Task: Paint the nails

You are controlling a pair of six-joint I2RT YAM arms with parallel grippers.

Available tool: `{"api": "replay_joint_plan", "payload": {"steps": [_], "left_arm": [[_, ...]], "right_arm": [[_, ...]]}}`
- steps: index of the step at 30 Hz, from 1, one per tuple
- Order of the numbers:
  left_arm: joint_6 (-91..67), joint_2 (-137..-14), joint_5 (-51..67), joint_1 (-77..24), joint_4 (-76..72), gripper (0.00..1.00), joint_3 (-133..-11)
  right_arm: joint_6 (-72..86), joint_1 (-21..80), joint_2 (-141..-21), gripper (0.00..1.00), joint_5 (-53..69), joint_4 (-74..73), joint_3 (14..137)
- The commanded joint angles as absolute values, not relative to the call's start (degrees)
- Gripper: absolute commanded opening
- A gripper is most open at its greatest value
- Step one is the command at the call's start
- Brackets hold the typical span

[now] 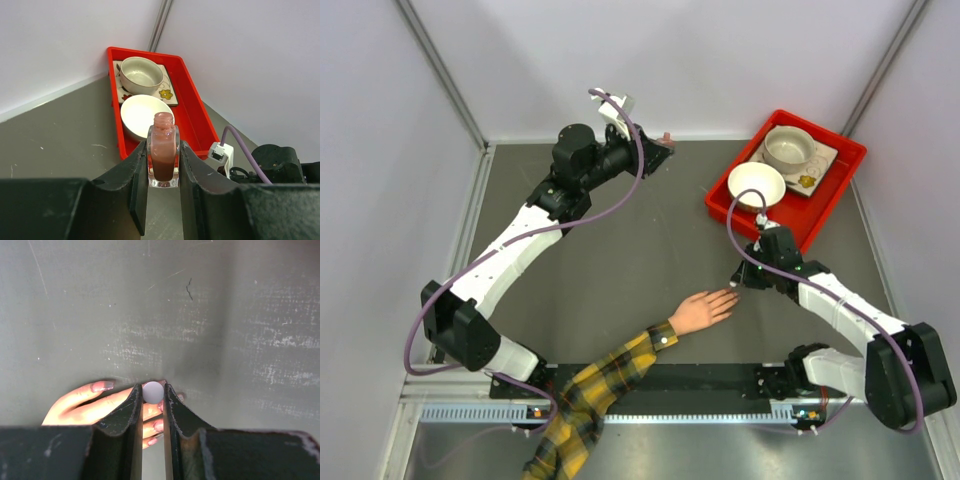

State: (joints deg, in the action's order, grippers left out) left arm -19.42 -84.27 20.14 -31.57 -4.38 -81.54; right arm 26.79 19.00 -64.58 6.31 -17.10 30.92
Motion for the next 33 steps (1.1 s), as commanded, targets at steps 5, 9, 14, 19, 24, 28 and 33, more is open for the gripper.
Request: {"api": "replay_joint_plan", "payload": {"steps": [5, 9, 14, 19, 24, 28, 33], "left_arm": [[-19.07, -82.88, 20.83, -31.11, -8.17, 0.0, -82.7], [-19.16, -82.79, 20.92, -31.03, -8.17, 0.0, -82.62], [-19.07, -82.79, 21.09, -30.94, -8.35, 0.0, -82.71], [-19.16, -83.23, 21.27, -30.76, -8.44, 0.0, -82.88], [-19.51, -83.58, 21.44, -30.76, -8.7, 0.0, -83.14], [-19.6, -83.76, 21.36, -30.76, -8.7, 0.0, -83.32], [-19.86, -84.11, 21.36, -30.67, -8.88, 0.0, -83.5]], "right_arm": [[26.72, 19.42, -64.34, 0.0, 5.19, -16.79, 33.84], [26.81, 19.34, -64.42, 0.0, 5.01, -16.87, 33.84], [26.81, 19.07, -64.86, 0.0, 4.74, -16.96, 33.75], [26.81, 18.81, -65.13, 0.0, 4.75, -16.96, 33.93], [26.63, 18.72, -65.74, 0.0, 4.66, -17.14, 34.1], [26.81, 18.11, -65.57, 0.0, 4.48, -17.23, 33.93], [26.63, 18.02, -65.74, 0.0, 4.48, -17.05, 34.01]]}}
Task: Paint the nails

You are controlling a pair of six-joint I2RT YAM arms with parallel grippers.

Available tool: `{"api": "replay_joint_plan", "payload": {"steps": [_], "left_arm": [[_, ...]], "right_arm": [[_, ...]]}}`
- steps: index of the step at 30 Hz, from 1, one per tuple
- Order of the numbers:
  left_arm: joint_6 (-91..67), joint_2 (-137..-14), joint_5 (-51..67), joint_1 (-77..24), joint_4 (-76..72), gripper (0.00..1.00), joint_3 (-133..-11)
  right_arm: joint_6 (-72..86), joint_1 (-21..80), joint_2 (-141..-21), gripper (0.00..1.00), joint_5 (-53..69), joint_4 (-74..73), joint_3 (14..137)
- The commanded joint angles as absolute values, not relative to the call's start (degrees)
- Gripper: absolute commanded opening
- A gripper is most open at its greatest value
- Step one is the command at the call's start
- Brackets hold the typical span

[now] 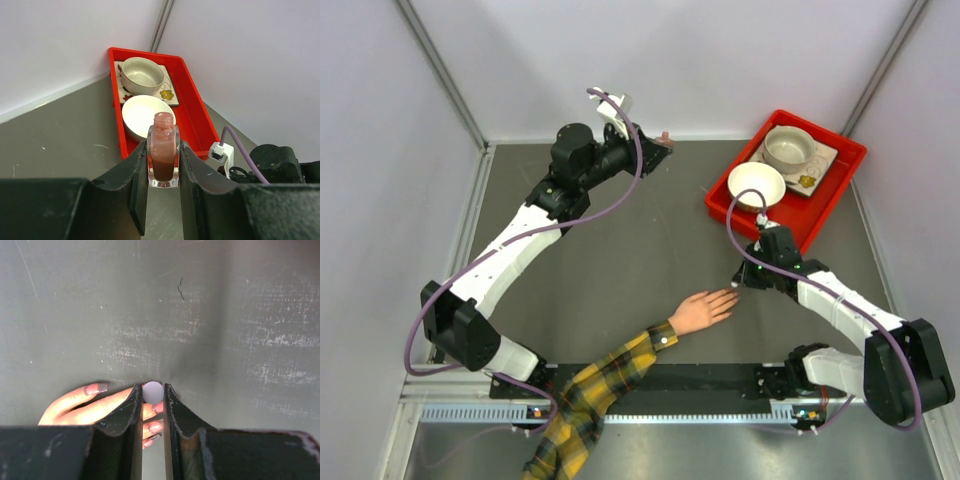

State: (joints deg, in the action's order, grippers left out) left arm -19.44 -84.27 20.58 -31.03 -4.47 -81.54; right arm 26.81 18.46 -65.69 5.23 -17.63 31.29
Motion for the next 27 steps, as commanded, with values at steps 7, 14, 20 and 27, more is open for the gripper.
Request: {"api": "replay_joint_plan", "payload": {"steps": [7, 14, 20, 27], "left_arm": [[-20.04, -84.29, 21.27, -30.67, -8.96, 0.0, -83.58], [-20.13, -84.29, 21.27, -30.67, -8.96, 0.0, -83.67], [-20.13, -84.11, 21.27, -30.76, -8.79, 0.0, -83.41], [-20.04, -83.67, 21.01, -30.76, -8.7, 0.0, -83.14]], "right_arm": [[26.46, 17.67, -65.83, 0.0, 4.39, -17.05, 34.01], [26.28, 17.58, -66.09, 0.0, 4.66, -16.79, 34.01], [26.37, 17.67, -66.36, 0.0, 4.4, -16.61, 34.1], [26.63, 17.49, -66.62, 0.0, 4.22, -16.52, 34.28]]}}
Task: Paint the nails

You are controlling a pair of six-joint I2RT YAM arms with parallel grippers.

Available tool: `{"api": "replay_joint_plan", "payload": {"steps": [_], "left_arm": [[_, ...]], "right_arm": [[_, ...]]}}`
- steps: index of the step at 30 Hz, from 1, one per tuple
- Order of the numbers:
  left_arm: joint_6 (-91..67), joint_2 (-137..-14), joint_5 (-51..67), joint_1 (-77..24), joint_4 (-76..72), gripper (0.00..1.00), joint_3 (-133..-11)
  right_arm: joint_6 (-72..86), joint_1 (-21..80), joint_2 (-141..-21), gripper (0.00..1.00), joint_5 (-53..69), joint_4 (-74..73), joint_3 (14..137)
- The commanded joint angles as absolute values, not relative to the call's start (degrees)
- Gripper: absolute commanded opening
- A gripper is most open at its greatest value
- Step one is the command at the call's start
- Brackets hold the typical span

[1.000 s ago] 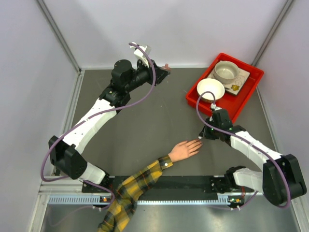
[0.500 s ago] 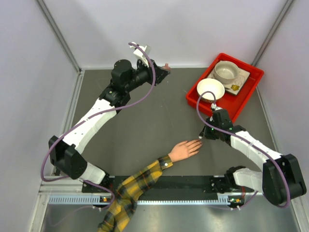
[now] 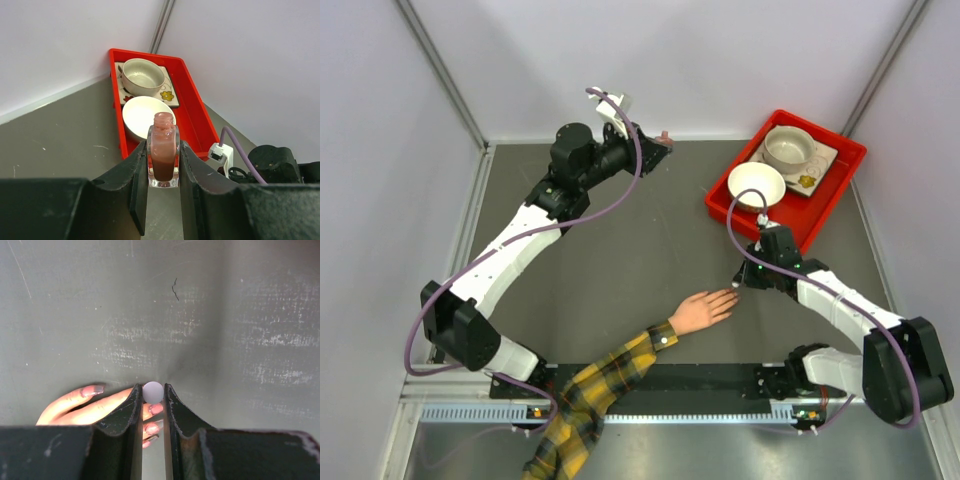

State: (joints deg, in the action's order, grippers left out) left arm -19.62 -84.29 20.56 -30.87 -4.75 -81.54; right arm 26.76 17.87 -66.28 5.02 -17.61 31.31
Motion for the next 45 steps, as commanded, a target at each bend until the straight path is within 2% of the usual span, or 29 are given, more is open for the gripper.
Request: {"api": "replay_joint_plan", "payload": {"steps": [1, 45], "left_arm": [[-20.04, -83.67, 21.01, -30.76, -8.79, 0.0, -83.14], [-20.21, -83.85, 22.15, -30.23, -8.79, 0.0, -83.32]], "right_arm": [[26.54, 17.58, -66.62, 0.0, 4.13, -16.35, 34.28], [27.77, 16.44, -65.66, 0.0, 2.9, -16.96, 33.75]]}}
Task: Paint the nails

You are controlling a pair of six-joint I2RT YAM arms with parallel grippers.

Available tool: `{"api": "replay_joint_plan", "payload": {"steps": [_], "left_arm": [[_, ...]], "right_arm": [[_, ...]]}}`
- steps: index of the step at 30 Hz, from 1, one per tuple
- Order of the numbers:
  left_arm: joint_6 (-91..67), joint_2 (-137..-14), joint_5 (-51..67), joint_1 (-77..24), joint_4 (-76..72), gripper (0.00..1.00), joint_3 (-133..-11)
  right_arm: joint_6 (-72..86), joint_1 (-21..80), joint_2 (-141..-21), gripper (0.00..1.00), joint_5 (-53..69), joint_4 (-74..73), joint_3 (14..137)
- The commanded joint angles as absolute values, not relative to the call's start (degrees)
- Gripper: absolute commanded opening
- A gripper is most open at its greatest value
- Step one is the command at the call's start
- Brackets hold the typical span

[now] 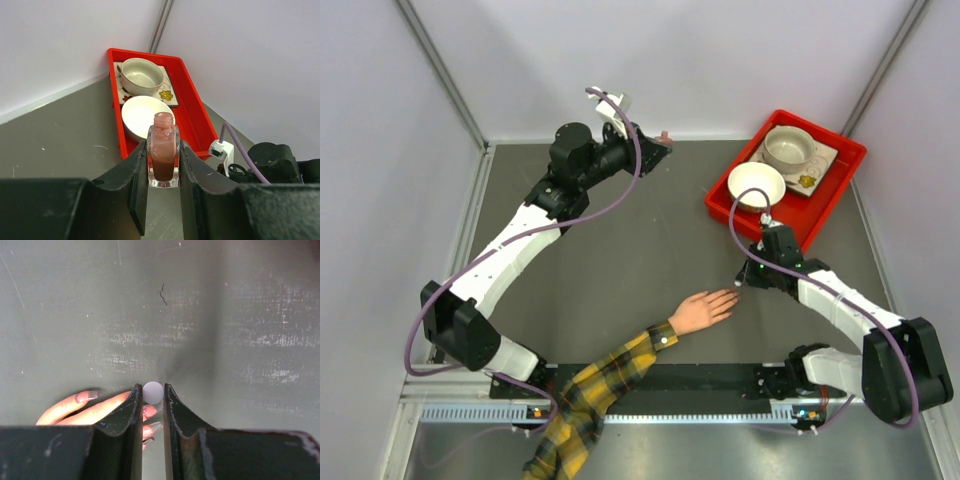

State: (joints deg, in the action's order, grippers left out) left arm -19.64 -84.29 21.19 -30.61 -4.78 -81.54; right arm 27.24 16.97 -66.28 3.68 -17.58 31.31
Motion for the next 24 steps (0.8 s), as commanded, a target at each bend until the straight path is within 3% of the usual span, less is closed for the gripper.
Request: {"api": "replay_joint_plan", "payload": {"steps": [1, 11, 24], "left_arm": [[-20.21, -83.93, 22.15, -30.23, -8.79, 0.0, -83.32], [-20.65, -83.23, 22.15, -30.23, -8.96, 0.0, -82.53], [-21.18, -82.62, 21.88, -30.23, -9.32, 0.0, -81.65]], "right_arm": [[27.86, 16.52, -65.22, 0.0, 3.07, -17.05, 33.66], [27.25, 16.52, -59.94, 0.0, 5.27, -16.26, 31.99], [25.84, 16.52, -64.24, 0.0, 8.96, -15.12, 32.87]]}}
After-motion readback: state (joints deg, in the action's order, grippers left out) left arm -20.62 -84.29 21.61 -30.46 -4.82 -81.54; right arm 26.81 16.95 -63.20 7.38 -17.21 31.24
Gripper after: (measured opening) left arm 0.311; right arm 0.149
